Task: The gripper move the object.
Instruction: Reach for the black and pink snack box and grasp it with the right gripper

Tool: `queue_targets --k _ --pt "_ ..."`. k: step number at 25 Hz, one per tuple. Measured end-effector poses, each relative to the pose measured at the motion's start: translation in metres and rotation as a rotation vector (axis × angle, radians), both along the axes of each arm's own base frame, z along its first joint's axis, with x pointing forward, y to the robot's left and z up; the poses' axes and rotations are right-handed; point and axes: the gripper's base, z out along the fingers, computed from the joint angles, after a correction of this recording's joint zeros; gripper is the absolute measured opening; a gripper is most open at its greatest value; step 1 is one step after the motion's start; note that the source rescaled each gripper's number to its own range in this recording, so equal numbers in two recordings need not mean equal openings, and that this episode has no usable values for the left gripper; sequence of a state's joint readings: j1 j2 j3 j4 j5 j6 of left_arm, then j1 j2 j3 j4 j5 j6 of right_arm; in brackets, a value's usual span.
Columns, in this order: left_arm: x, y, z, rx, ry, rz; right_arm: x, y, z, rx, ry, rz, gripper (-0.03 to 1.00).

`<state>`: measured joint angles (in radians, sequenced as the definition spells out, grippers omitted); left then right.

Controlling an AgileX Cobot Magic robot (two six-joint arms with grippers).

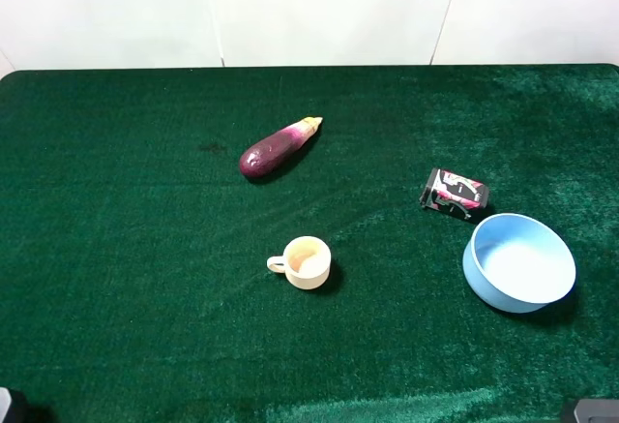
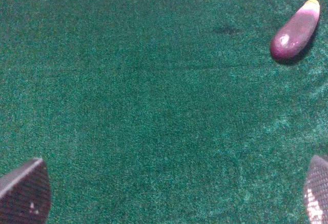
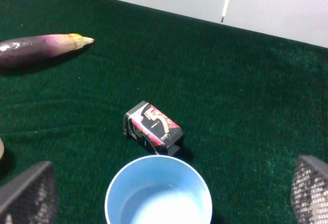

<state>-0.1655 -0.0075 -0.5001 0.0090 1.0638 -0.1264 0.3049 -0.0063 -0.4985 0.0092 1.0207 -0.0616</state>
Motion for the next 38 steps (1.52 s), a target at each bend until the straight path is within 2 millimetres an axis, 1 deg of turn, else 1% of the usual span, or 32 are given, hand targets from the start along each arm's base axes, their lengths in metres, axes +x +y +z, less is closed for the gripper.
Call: queue_targets --k 38 --pt "0.0 0.0 0.0 0.0 0.0 0.0 0.0012 0.0004 0.0 -0.002 0.008 0.0 1.0"
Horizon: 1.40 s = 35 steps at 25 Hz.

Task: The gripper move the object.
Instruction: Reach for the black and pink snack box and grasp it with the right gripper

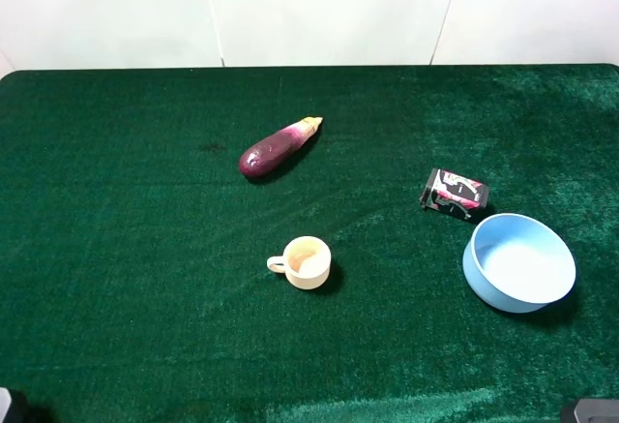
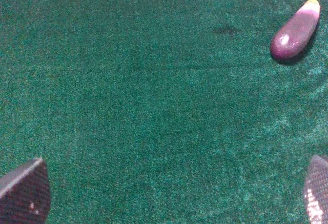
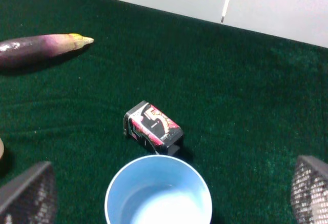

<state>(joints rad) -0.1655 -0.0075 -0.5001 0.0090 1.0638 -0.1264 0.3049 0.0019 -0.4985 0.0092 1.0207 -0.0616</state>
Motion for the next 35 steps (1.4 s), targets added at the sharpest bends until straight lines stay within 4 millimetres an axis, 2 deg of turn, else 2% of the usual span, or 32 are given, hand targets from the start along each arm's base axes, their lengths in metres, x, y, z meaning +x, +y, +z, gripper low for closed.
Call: queue_targets --k 4,8,14,22,28,35 --pt "0.0 0.0 0.0 0.0 0.0 0.0 0.016 0.005 -0.001 -0.033 0.104 0.0 1.0" --pt "0.0 0.0 0.0 0.0 0.0 0.0 0.043 0.014 0.002 -0.09 0.22 0.012 1.0" --pt "0.0 0.0 0.0 0.0 0.0 0.0 0.096 0.03 0.014 -0.21 0.309 0.076 1.0" --pt "0.0 0.0 0.0 0.0 0.0 0.0 0.174 0.055 0.017 -0.411 0.436 0.223 1.0" --pt "0.0 0.0 0.0 0.0 0.0 0.0 0.227 0.071 0.005 -0.515 0.514 0.325 1.0" --pt "0.0 0.0 0.0 0.0 0.0 0.0 0.268 0.084 -0.022 -0.598 0.59 0.422 1.0"
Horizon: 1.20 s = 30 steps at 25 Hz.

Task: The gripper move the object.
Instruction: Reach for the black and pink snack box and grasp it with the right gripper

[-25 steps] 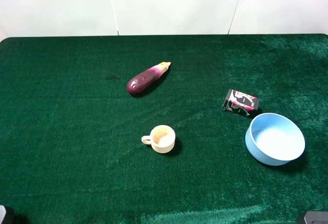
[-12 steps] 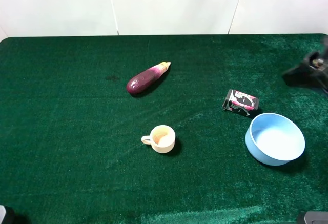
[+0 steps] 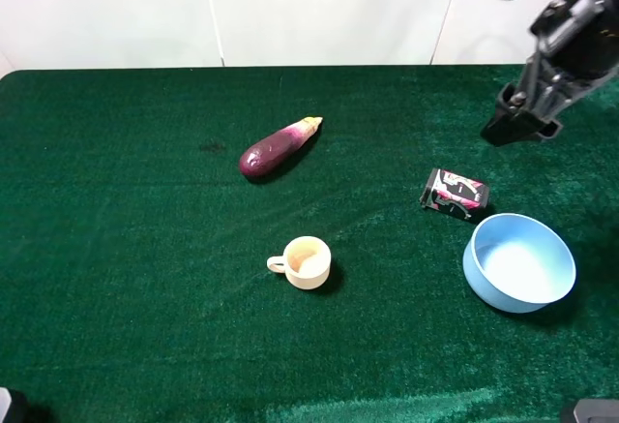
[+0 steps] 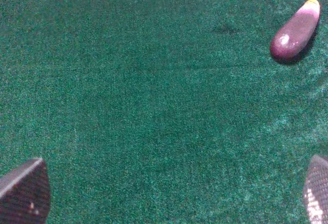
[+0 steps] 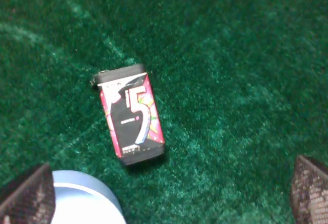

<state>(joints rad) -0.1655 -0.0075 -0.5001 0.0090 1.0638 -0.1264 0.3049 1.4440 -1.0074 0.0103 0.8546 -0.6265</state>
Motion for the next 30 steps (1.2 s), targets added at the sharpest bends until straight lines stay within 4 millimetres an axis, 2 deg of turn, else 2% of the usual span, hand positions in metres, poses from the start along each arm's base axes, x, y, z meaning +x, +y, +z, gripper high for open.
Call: queue_targets --k 11,21,30 --pt "0.0 0.0 0.0 0.0 0.0 0.0 0.029 0.009 -0.058 -0.047 0.107 0.073 1.0" --pt "0.0 0.0 0.0 0.0 0.0 0.0 0.045 -0.006 -0.094 -0.038 0.178 0.024 1.0" --pt "0.0 0.0 0.0 0.0 0.0 0.0 0.054 -0.004 -0.128 -0.027 0.221 0.02 1.0"
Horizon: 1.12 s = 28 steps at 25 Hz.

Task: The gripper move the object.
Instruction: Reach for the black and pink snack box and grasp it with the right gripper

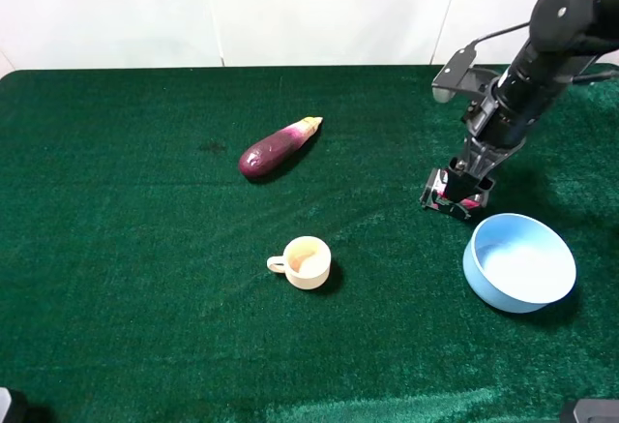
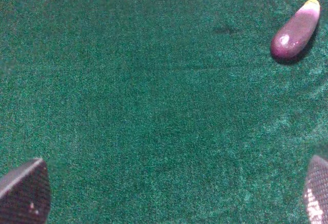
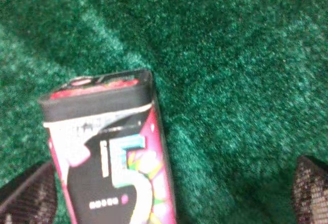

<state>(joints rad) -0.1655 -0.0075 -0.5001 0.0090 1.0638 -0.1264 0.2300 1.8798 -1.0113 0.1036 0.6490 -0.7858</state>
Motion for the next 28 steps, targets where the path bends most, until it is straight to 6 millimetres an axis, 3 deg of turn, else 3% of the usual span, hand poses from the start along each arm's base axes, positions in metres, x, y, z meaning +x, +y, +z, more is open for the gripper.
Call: queue_targets --k 18,28 --pt "0.0 0.0 0.0 0.0 0.0 0.0 0.004 0.001 -0.033 -0.012 0.041 0.011 1.0" --pt "0.0 0.0 0.0 0.0 0.0 0.0 0.004 0.001 -0.035 -0.012 0.043 0.01 1.0"
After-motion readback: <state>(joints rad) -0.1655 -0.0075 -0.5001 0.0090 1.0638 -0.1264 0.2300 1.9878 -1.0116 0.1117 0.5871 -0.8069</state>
